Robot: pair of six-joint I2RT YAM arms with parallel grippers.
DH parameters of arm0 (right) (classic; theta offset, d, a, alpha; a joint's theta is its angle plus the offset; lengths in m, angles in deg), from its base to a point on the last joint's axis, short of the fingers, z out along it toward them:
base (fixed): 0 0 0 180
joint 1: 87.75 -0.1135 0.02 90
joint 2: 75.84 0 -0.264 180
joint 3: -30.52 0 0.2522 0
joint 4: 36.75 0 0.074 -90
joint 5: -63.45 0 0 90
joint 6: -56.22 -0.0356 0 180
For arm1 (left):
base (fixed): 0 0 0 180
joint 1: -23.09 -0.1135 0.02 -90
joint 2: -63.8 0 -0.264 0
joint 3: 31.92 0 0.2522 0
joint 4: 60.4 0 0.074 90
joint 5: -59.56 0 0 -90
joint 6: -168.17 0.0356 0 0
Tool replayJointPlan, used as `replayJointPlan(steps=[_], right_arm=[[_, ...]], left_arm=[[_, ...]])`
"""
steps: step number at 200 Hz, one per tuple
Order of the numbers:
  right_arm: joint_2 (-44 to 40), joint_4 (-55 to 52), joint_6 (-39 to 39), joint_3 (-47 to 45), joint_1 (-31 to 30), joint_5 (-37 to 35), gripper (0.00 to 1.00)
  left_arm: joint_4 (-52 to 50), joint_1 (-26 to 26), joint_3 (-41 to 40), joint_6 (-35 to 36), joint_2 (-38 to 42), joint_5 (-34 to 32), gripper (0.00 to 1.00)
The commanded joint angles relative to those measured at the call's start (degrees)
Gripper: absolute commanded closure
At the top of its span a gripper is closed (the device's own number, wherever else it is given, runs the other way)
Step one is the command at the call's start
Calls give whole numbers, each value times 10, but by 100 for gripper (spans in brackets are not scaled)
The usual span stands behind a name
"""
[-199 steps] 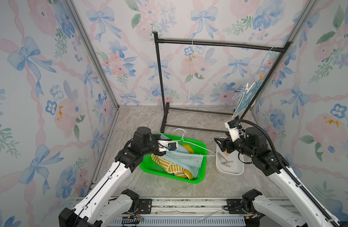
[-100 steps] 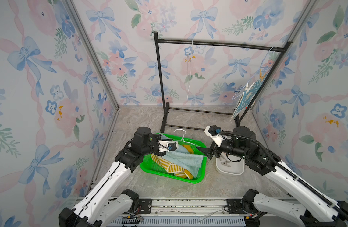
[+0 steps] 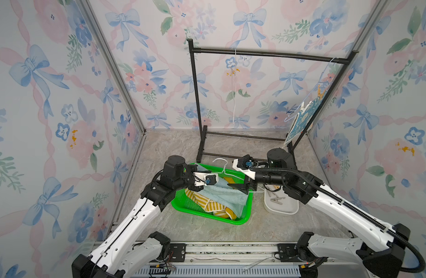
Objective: Remove the clothespins securing towels to the hanger
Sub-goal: Remove the clothespin from the hanger.
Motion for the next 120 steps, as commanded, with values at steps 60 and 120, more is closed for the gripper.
replayJointPlan(steps=[60, 120], right_arm=[[57, 61, 12, 28, -12, 36, 44], [80, 59, 17, 32, -13, 23, 74]], left_arm=[[12, 4, -2, 9, 10, 16, 100], [12, 4, -2, 10, 13, 18, 100]])
